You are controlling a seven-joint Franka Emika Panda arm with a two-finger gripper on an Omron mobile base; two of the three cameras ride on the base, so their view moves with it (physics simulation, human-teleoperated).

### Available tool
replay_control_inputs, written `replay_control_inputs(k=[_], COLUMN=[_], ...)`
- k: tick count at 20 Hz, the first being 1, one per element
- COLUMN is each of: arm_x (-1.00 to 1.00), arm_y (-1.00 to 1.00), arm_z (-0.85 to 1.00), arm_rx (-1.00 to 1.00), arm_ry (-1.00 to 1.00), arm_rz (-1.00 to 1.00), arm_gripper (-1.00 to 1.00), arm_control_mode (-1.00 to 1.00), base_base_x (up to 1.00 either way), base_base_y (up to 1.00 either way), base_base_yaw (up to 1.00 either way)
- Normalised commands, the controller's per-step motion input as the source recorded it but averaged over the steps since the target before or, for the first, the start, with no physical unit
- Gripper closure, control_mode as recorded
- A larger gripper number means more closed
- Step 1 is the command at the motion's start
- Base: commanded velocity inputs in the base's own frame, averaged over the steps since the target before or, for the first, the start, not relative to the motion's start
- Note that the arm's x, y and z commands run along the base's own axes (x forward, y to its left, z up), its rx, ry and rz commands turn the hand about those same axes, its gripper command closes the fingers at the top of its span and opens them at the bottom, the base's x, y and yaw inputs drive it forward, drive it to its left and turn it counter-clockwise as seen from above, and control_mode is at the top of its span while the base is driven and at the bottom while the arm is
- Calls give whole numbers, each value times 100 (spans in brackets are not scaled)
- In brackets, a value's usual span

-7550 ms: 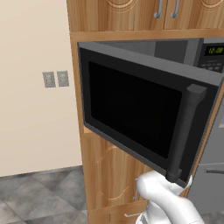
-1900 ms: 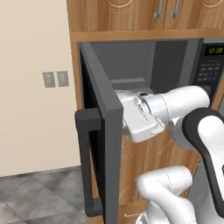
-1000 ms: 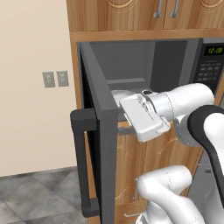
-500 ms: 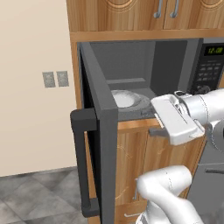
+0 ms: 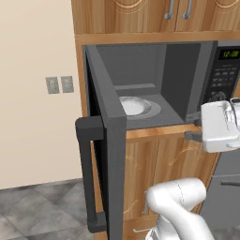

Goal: Pick the eggplant from the counter and place it in the microwave. Then turn on the microwave.

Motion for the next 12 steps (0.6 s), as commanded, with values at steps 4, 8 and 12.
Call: replay_control_inputs(k=[4, 8, 12], arm_x=[-29, -29, -32], arm_y=[-32, -11, -16], arm_z=[0, 0, 0], arm_rx=[0, 0, 0], arm_ry=[3, 3, 6], arm_rz=[-43, -45, -45], arm_gripper=[-100, -100, -100], arm_control_mode=[-100, -100, -100], base_base_x=[0, 0, 0], base_base_y=[0, 0, 0], base_base_yaw=[0, 0, 0])
